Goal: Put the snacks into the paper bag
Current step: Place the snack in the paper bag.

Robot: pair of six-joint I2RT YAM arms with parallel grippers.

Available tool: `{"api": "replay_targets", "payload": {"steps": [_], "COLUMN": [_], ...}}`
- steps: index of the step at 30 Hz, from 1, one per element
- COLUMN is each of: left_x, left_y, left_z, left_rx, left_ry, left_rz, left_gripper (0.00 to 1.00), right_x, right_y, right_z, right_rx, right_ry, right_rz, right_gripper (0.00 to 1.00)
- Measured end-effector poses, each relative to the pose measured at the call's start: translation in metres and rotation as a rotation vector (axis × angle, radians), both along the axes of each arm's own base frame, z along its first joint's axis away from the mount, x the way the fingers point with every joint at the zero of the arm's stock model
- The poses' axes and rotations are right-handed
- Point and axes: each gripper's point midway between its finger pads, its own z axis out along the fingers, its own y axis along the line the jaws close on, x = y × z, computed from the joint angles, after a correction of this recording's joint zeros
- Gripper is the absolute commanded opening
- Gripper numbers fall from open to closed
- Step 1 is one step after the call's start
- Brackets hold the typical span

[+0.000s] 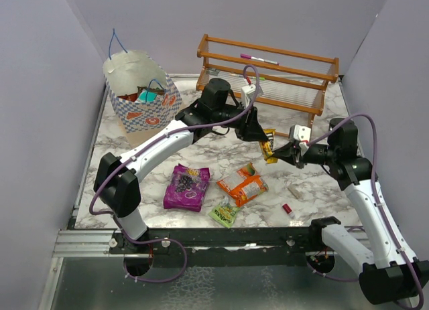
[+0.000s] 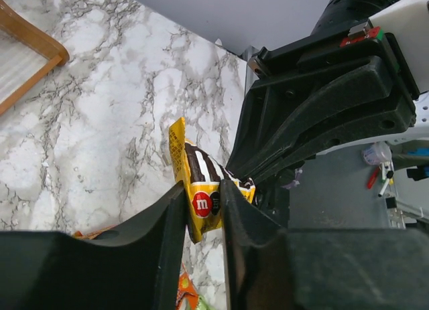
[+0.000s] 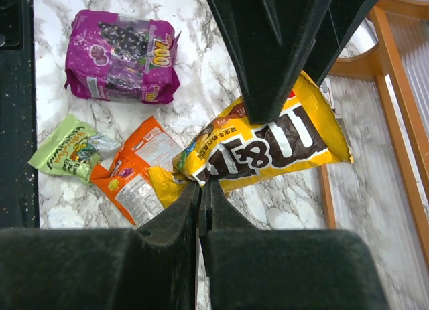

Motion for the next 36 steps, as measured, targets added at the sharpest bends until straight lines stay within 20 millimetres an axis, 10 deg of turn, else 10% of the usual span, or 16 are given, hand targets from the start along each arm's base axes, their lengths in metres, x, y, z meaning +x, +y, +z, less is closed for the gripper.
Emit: {"api": "replay_targets", "payload": {"steps": [8,24,36], "left_x": [-0.001,0.006,0.073], "left_y": [0.000,0.025,0.114], "left_z": [0.000,-0.001,0.113], "left_rx": [-0.003,0.091,0.247], "left_ry": [-0.003,-0.241,-0.795], "left_rz": [-0.006,0.038,0.511], "left_gripper": [0.08,0.00,0.00], "right_x": [0.000,-0.006,0.003], "right_y": [0.000,-0.007,-0.014], "right_z": [-0.002,-0.029,-0.033], "right_rx": [0.001,-0.006,-0.021], "right_ry": [-0.001,0.014,-0.015], "right_rz": [0.000,-0.068,-0.139], "right_gripper": [0.11,0.74,0.77]}}
